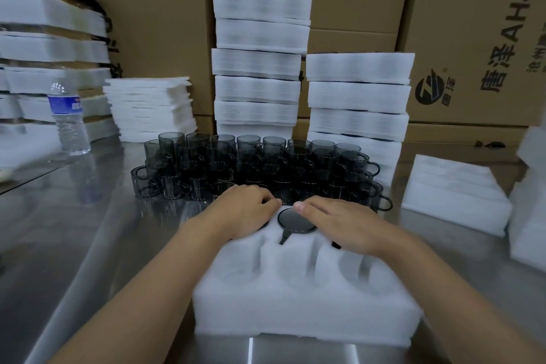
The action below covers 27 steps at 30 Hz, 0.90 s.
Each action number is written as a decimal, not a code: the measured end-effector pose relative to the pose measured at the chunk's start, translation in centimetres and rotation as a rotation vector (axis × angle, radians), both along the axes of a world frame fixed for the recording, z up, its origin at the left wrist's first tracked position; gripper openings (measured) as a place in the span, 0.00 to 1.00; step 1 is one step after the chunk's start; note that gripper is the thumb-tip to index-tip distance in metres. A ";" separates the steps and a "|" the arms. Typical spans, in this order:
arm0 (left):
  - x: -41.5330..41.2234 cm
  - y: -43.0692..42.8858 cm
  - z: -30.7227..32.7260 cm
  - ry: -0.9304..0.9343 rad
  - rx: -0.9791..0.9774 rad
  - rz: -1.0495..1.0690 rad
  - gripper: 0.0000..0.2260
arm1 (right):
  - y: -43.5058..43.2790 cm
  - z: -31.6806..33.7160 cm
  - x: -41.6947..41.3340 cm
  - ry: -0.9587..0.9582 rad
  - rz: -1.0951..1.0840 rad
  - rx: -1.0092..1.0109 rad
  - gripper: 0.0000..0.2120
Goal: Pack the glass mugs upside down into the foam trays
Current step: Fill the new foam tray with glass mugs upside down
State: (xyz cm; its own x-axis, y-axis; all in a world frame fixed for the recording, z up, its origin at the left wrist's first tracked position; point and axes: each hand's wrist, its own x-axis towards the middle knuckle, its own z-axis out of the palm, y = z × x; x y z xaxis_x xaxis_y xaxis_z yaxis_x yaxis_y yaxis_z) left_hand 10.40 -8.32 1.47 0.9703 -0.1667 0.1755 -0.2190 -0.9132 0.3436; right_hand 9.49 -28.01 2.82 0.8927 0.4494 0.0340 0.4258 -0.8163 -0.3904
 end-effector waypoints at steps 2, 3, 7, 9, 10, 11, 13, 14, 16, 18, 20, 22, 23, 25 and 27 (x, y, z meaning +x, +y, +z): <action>-0.1 0.0 0.0 -0.008 -0.024 -0.013 0.18 | 0.0 -0.1 0.0 0.001 -0.004 0.004 0.23; -0.2 -0.1 -0.1 -0.030 -0.039 -0.017 0.18 | 0.0 -0.1 0.0 0.001 -0.004 0.007 0.23; -0.7 -0.2 0.0 -0.248 -0.034 -0.037 0.14 | 0.0 -0.3 0.2 -0.022 0.000 0.008 0.24; -1.0 -0.3 0.1 -0.375 -0.061 -0.084 0.16 | -0.1 -0.4 0.3 -0.035 0.001 0.010 0.25; -1.3 -0.3 0.1 -0.436 -0.092 -0.116 0.16 | -0.1 -0.5 0.3 -0.044 0.006 0.012 0.25; -1.5 -0.4 0.2 -0.496 -0.115 -0.148 0.16 | -0.1 -0.5 0.3 -0.059 0.011 0.016 0.25; -2.0 -0.6 0.4 -0.601 -0.114 -0.192 0.14 | 0.0 -0.6 0.3 -0.112 0.014 0.045 0.24; -2.1 -0.7 0.6 -0.654 -0.103 -0.208 0.13 | 0.0 -0.6 0.3 -0.143 0.012 0.074 0.24; -2.3 -0.7 0.8 -0.742 -0.084 -0.225 0.11 | -0.1 -0.6 0.3 -0.188 0.012 0.146 0.27; -2.6 -0.7 1.0 -0.785 -0.064 -0.246 0.11 | -0.2 -0.6 0.3 -0.214 0.023 0.203 0.31; -2.8 -0.8 1.1 -0.799 -0.032 -0.275 0.14 | -0.3 -0.7 0.3 -0.241 0.039 0.252 0.33; -3.0 -0.9 1.3 -0.791 0.011 -0.315 0.18 | -0.5 -0.9 0.4 -0.272 0.053 0.301 0.37; -3.0 -1.1 1.4 -0.795 0.040 -0.344 0.20 | -0.5 -0.9 0.4 -0.282 0.065 0.318 0.39; -3.2 -1.3 1.5 -0.812 0.090 -0.396 0.21 | -0.5 -1.0 0.4 -0.287 0.098 0.343 0.43; -3.5 -1.4 1.6 -0.820 0.119 -0.427 0.21 | -0.5 -1.0 0.5 -0.299 0.126 0.365 0.45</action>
State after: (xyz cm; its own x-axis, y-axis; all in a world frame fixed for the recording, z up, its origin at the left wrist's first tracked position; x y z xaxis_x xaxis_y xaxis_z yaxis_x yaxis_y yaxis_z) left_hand 6.93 -9.73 3.06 0.4027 -0.5419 0.7377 -0.6775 -0.7184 -0.1579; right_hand 9.99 -28.51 1.78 0.7593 0.4642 0.4561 0.6495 -0.5838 -0.4871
